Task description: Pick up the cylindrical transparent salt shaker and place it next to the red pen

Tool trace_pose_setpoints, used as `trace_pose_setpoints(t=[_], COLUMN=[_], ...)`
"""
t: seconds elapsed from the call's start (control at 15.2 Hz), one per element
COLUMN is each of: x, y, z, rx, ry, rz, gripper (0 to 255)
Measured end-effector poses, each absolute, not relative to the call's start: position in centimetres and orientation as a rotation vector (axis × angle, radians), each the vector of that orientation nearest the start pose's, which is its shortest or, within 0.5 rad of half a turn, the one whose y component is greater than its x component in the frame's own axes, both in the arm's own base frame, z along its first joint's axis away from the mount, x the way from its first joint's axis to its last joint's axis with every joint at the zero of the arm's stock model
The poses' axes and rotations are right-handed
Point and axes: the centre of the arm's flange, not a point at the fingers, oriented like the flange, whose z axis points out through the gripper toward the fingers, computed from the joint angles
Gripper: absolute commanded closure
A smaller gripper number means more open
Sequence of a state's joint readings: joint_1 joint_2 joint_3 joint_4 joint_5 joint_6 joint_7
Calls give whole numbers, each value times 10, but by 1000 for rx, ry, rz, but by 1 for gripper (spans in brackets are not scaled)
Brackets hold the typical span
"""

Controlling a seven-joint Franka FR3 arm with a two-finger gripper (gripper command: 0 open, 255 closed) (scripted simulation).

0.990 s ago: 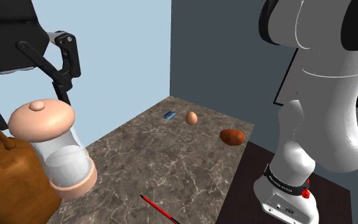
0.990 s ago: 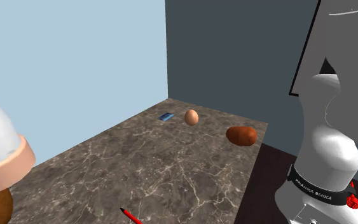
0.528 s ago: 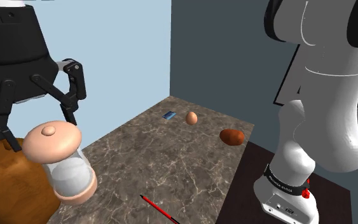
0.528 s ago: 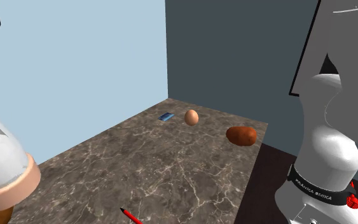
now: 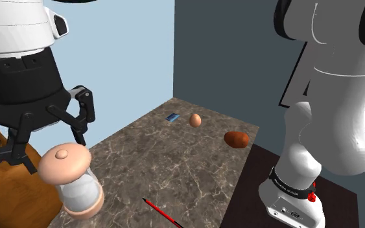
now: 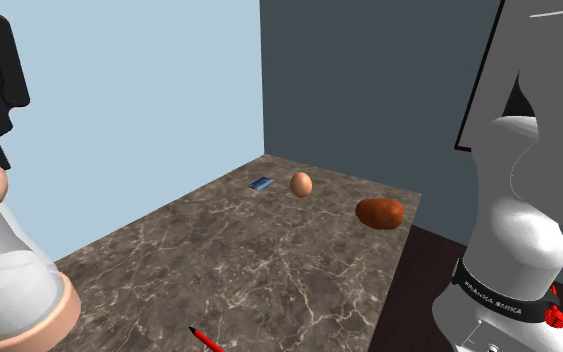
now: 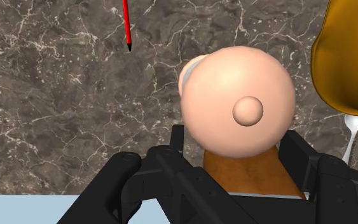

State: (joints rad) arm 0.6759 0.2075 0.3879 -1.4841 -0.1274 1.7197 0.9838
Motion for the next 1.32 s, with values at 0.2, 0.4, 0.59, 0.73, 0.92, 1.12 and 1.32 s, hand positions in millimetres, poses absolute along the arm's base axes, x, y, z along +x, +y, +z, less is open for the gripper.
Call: trace_pose_setpoints(t=[0.2,0.4,0.59,0.73,0.92,1.12,1.32], x=[332,334,333,333,333,333,333], y=[529,529,529,529,529,529,529], z=[548,532,516,506,490,475,459], rx=[-3125,-3125,-3125,-3125,-3125,-3125,-3125], ry=[-136,-136,-136,-136,-136,-136,-136], rz=[-100,-100,-100,-100,-100,-100,-100], gripper=[255,255,255,255,255,255,255])
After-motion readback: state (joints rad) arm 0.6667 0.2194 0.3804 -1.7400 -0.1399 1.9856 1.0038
